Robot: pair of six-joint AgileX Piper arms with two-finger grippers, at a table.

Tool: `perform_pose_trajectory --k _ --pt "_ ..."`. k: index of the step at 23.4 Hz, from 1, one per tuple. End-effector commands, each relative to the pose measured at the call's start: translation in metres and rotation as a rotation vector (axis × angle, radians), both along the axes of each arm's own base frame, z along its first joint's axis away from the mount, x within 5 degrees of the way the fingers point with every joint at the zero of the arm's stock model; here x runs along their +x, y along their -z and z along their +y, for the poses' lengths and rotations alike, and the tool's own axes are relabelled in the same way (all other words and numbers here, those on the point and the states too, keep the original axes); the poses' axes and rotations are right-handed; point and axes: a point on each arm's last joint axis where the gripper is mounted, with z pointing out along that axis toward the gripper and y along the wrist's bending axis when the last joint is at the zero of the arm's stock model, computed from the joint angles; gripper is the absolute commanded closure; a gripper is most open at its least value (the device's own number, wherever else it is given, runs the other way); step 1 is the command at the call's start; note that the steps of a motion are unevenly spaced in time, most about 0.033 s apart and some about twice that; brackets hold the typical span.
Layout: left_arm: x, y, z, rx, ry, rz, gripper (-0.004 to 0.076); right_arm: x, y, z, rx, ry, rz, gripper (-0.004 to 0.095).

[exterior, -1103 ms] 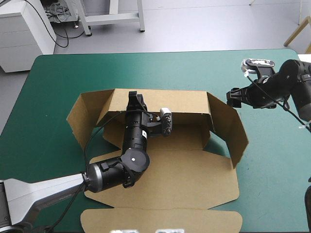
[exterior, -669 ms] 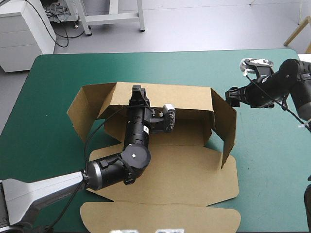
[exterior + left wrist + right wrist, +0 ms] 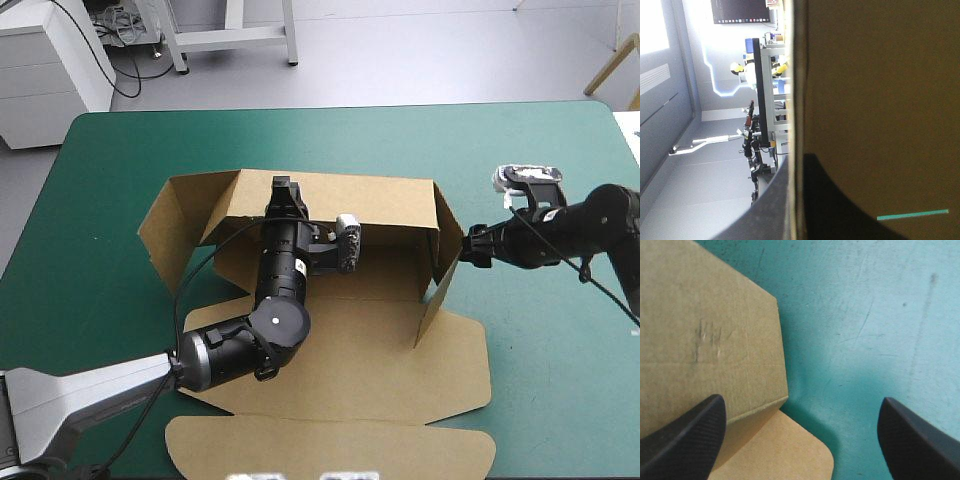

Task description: Fold the box

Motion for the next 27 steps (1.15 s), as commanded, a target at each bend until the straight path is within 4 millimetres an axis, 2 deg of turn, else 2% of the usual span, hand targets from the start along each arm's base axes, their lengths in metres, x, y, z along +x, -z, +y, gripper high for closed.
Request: perform_pose_trajectory --k 1,9,21,25,27 --pt "-0.002 -0.031 0.007 -0.042 -0.017 -0.115 0.0734 -0.020 -0.006 0.005 0.074 -0.023 -0.165 0.0149" --pt "-0.002 -0.031 0.007 -0.042 -0.017 -0.115 0.0734 -0.037 0.019 0.018 0.115 -0.171 -0.249 0.0149" --pt "-0.002 -0.029 0.008 -0.052 -0.026 -0.096 0.0734 -0.045 0.013 0.074 0.059 -0.155 -0.511 0.0154" --pt "-0.002 -0.029 0.008 -0.052 -0.026 -0.096 0.0734 -0.047 0.014 0.079 0.001 -0.146 -0.531 0.0238" --pt "-0.002 -0.029 0.008 -0.052 -0.026 -0.096 0.0734 -0.047 0.011 0.084 0.012 -0.142 -0.564 0.0329"
